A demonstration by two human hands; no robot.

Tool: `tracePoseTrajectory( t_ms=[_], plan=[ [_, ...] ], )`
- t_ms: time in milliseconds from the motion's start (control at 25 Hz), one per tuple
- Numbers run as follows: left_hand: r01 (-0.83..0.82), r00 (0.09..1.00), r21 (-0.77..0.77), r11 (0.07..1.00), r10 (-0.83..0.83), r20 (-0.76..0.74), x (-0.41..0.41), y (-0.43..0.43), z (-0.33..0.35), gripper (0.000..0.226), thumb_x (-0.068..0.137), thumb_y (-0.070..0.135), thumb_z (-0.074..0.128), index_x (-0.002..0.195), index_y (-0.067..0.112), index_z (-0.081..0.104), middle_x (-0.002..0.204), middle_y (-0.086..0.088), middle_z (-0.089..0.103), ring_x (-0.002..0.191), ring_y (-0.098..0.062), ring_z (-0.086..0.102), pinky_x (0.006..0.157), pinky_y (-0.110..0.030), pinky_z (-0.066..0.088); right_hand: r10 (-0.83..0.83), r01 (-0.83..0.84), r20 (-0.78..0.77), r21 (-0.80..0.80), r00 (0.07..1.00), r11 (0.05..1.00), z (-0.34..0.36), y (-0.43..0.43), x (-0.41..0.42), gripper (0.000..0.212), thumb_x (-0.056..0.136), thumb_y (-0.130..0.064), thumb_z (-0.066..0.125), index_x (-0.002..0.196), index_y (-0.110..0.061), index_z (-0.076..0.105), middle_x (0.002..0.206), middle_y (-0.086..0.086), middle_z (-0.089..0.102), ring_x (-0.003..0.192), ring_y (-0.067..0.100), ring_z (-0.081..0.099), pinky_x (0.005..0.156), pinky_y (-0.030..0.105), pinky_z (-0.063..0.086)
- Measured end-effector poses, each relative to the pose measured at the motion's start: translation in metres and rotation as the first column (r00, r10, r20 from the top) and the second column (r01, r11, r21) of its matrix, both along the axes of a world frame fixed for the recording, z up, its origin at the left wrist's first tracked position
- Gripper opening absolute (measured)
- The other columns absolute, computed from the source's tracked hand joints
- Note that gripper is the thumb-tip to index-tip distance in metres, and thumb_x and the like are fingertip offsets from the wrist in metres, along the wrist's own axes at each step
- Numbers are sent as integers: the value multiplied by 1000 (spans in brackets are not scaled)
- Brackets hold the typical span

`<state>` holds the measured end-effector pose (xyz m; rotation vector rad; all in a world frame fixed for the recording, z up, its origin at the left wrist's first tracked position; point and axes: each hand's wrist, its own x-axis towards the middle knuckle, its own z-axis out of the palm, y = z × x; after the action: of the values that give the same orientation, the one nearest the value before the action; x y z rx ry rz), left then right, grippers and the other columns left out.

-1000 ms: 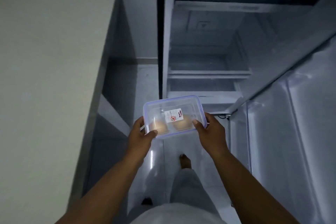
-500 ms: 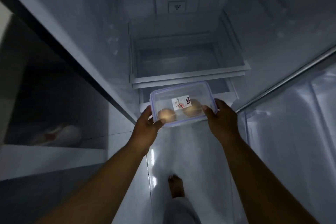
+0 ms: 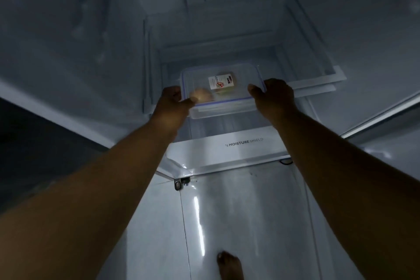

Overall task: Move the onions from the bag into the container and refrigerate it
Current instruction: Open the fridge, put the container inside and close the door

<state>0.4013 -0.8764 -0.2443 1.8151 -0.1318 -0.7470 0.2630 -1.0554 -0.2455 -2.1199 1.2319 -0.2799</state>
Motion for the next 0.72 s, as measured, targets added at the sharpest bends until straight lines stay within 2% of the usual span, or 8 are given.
tracePoseTrajectory(
  t_ms=[80,200,320,360,440,560,640,720],
  plan=[
    [13,1000,25,1000,-14,26,11,-9,-12,45,86,10,68,126,5,49,127,-14,61,100,-26,61,92,-40,51,0,0,-12,1,1000,1000,-8,-11,14,49,92,-45,54,107,0,64,108,18,68,97,28,64,71,22,38],
    [1,997,22,1000,-3,76,25,-21,-21,47,90,8,63,133,6,44,117,-9,57,91,-20,58,90,-37,50,-6,6,-13,0,1000,1000,-13,-21,29,48,92,-45,55,108,-1,62,111,16,67,93,25,63,64,18,38],
    [-14,995,21,1000,11,100,42,-34,-25,48,90,10,63,134,7,44,107,-3,53,95,-21,57,92,-36,50,22,-24,-36,-42,999,999,-13,-32,42,50,94,-45,53,115,0,57,115,15,64,106,25,60,72,18,34],
    [-13,995,17,1000,11,99,47,-38,-26,47,90,10,63,133,7,44,108,-4,53,96,-22,57,92,-36,50,31,-33,-51,-47,998,998,-13,-37,48,51,94,-45,53,116,0,56,110,13,63,106,25,59,72,17,33],
    [0,994,24,1000,-2,108,54,-44,-30,48,90,11,63,133,7,44,117,-8,55,100,-24,58,94,-37,51,43,-47,-76,-52,996,998,-13,-43,56,51,94,-46,53,115,1,55,90,6,56,93,21,57,66,19,35],
    [-11,991,54,998,4,133,65,-51,-36,50,88,14,65,134,8,44,134,-14,53,115,-30,58,102,-42,48,54,-62,-106,-74,993,995,-12,-45,63,53,95,-48,49,111,2,56,84,5,50,85,19,49,70,24,33],
    [-13,988,94,996,-2,154,68,-50,-37,55,88,22,65,136,9,43,138,-15,52,121,-31,56,105,-42,45,75,-82,-125,-50,989,995,-10,-38,59,56,97,-48,43,117,3,53,103,15,60,98,23,55,76,25,35],
    [-4,988,152,988,-20,155,58,-40,-34,66,87,34,66,142,10,38,140,-15,52,125,-31,54,108,-41,43,69,-68,-47,8,997,998,-7,-26,47,66,98,-48,41,140,4,36,141,20,48,127,28,47,95,27,37]
  ],
)
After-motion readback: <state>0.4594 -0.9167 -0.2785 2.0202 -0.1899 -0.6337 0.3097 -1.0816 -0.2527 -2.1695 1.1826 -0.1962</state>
